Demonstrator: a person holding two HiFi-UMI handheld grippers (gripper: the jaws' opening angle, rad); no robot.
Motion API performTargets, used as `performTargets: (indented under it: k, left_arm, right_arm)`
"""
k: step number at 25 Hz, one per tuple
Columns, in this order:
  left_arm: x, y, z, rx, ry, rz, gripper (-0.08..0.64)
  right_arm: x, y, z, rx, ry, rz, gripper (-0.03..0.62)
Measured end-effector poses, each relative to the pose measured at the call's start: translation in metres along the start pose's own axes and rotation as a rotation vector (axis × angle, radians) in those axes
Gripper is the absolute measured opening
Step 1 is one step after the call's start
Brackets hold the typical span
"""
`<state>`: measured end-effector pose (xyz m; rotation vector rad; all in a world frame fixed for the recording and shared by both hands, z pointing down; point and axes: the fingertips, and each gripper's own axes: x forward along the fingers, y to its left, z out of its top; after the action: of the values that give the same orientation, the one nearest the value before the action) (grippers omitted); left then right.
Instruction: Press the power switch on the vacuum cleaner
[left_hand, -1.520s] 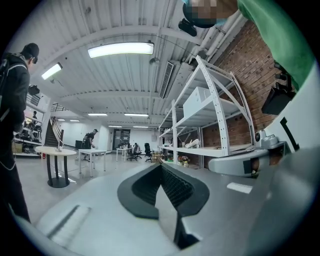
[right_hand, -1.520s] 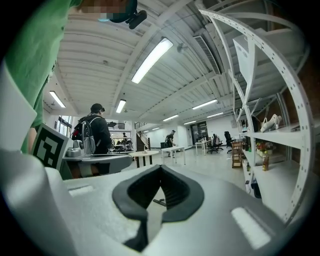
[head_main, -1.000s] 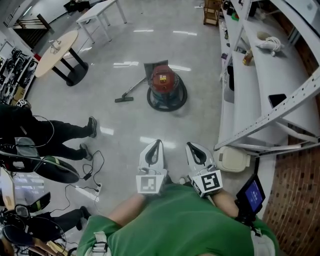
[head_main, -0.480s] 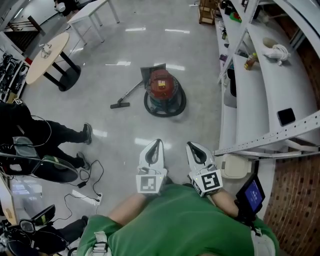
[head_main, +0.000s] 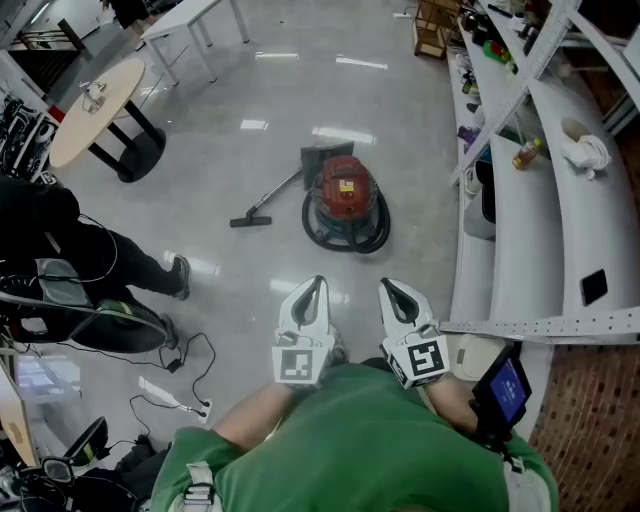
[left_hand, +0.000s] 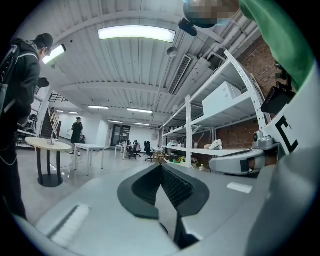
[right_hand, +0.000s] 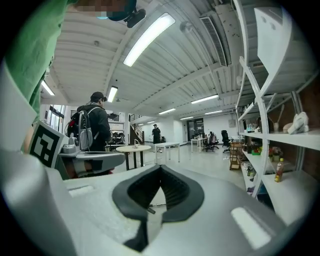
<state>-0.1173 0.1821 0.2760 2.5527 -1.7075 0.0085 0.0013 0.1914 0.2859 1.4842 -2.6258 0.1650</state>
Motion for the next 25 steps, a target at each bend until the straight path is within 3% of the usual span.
performTargets:
  k: [7,16,25]
  left_arm:
    - [0.028,0.046,-0.001,-0.004,0.010,-0.014,0.006]
    - [0.063,0.060,-0.005,-0.006,0.040,-0.022,0.006]
    - [0.127,0.071,-0.022,0.018,0.077,0.018,0.007]
  right_arm:
    - [0.053,-0.001,0.007,-0.017,0.013,-0.021,-0.003]
    - [0.091,-0.027,0.008,0.005,0.022,-0.045,-0.003]
    - [0.145,-0.078,-0.006,0.029,0.023,-0.009,-0.003]
